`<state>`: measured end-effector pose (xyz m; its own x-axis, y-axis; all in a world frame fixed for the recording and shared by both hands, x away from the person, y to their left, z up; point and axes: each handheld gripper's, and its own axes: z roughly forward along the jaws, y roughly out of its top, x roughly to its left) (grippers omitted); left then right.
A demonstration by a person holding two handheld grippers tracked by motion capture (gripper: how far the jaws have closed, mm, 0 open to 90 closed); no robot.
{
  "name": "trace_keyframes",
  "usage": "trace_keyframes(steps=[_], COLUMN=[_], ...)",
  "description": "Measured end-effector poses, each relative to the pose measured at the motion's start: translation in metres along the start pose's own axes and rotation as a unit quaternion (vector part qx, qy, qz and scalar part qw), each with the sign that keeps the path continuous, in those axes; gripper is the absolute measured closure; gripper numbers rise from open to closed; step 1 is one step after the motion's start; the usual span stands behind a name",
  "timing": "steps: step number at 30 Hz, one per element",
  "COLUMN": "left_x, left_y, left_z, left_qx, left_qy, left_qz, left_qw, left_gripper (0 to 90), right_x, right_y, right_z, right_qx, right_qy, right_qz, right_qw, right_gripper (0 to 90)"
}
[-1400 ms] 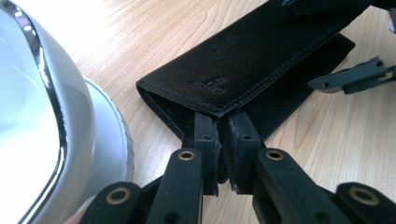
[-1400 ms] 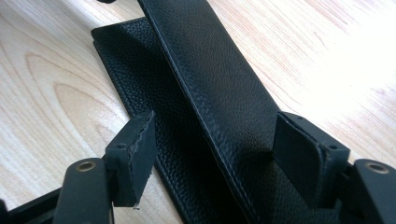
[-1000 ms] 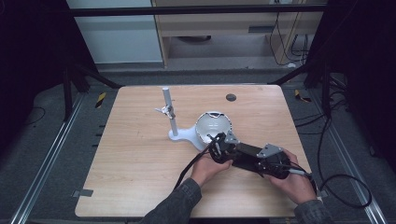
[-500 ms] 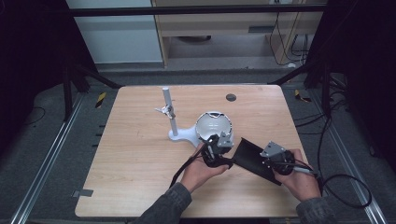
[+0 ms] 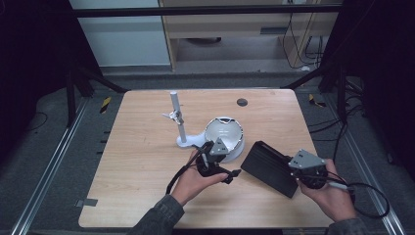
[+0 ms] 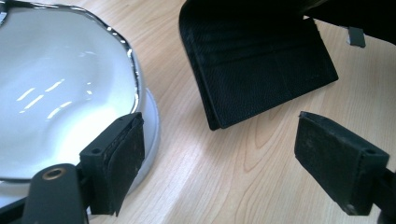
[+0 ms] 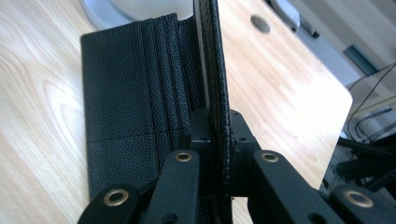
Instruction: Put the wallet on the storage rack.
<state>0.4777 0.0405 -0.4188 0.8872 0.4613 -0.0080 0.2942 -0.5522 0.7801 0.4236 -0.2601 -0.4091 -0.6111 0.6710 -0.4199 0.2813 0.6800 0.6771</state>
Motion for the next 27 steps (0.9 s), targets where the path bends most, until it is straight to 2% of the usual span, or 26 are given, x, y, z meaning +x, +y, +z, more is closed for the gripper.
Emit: trace_keyframes(steps=[4,8,17,27], left_x=[0.003,0.007,0.008,0.011], left_y=[-0.002,-0.004,-0.005,-0.003], left_z=[-0.007,-0.015,-0.027,-0.033], left_qx=[-0.007,-0.015,-0.021,-0.021], left_qy=[0.013,0.010,0.011,0.007], left_qz=[0.003,0.000,0.003,0.005], left_qw=[0.9999,0.9998,0.9997,0.9997], left_gripper=[14.8,13.7,13.5,12.7], right_x=[-0.003,-0.004,-0.005,-0.007], right_y=[0.005,0.008,0.012,0.015], right_z=[-0.012,-0.019,-0.034,-0.045], right_qx=[-0.031,-0.053,-0.081,-0.102], right_qy=[0.003,0.005,0.006,0.005], right_qz=[0.001,0.004,0.003,0.004], right_qw=[0.9995,0.9986,0.9967,0.9948], right_gripper=[84.6,84.6,84.6,84.6])
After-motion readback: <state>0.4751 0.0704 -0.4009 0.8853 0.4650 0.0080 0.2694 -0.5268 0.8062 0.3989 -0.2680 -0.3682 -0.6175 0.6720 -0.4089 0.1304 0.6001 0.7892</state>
